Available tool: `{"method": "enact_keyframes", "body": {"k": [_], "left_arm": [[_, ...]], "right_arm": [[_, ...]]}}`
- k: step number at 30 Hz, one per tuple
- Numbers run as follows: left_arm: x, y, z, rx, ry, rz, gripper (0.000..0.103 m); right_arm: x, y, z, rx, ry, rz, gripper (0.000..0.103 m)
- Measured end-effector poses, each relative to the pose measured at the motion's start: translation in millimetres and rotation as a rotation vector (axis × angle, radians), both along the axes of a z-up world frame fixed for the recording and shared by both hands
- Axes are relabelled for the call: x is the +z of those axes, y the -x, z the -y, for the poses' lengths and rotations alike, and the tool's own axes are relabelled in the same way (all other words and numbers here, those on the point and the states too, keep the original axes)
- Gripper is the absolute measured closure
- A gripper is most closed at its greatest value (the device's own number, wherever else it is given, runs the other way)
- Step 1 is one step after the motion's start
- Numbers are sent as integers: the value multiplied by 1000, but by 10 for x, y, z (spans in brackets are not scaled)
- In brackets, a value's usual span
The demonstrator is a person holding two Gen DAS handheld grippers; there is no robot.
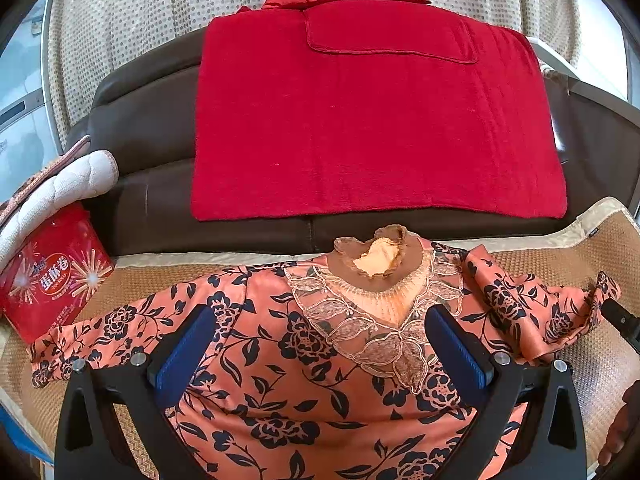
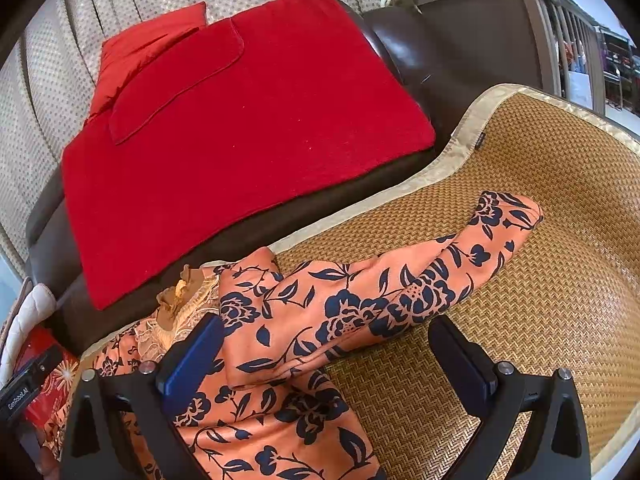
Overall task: Fold small clothes
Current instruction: 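Move the right gripper to the blouse sleeve cuff lying on the mat, then grasp the sleeve cuff with the right gripper and lift it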
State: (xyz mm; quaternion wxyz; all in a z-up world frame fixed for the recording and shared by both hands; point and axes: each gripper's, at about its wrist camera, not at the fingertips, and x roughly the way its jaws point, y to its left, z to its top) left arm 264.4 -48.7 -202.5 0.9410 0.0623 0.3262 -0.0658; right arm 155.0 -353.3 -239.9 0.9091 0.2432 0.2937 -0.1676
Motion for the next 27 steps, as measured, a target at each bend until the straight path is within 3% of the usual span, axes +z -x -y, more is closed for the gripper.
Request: {"method": "enact_keyframes", "body": {"k": [14,18,22,27], "left_arm": [[-67,-22,47,-3,-27,11,0],[-242,-55,163,-26,-55,-17,0],[-700,-143,363,-75,-144,-122,0],[-946,-238,412,-73,-177,-170,0]], "right_arm": [[-76,27,140,-19,0,-8,0],[-78,61,287,-40,16,-11,0],[-125,237,834,-178,35,-23,0],[-411,510,1613,-348,-67,-42,6]]}}
